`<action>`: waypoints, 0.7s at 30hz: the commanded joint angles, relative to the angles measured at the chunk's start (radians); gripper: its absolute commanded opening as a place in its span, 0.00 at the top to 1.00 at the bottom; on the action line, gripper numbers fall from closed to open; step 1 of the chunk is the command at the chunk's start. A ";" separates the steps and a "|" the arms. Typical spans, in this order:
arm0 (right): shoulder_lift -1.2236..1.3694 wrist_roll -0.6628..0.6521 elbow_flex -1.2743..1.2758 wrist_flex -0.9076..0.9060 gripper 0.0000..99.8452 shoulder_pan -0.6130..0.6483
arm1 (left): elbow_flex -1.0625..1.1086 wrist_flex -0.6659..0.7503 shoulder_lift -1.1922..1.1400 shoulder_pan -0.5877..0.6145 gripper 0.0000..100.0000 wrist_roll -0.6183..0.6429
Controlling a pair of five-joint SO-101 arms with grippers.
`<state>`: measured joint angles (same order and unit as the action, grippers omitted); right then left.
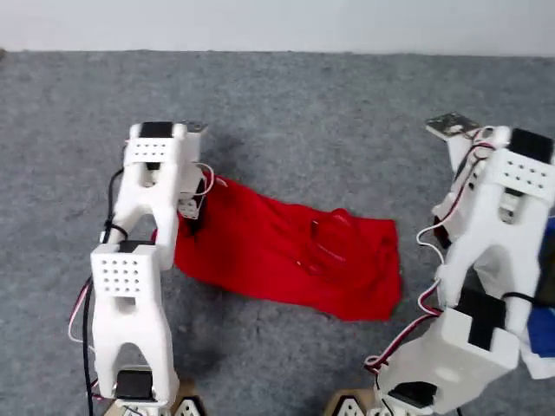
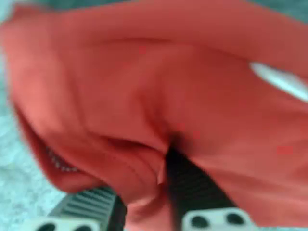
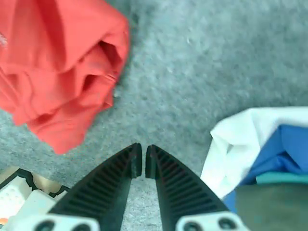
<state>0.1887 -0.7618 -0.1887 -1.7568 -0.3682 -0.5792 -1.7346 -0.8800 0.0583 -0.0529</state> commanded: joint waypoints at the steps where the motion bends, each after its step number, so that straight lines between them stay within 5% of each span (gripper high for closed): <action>1: -0.050 -0.011 -0.005 -0.038 0.96 -0.018 | -0.038 -0.021 0.011 -0.011 0.99 -0.011; 10: -0.050 -0.011 -0.005 -0.038 0.96 -0.050 | 0.077 -0.025 0.358 -0.091 0.99 -0.009; 21: -0.050 -0.184 -0.005 -0.038 0.96 -0.251 | 0.318 -0.023 0.623 -0.661 0.99 -0.038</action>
<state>0.1887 -0.8830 -0.1887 -1.7568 -0.5524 -0.2693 -1.7254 -0.3261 -0.4051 -0.0729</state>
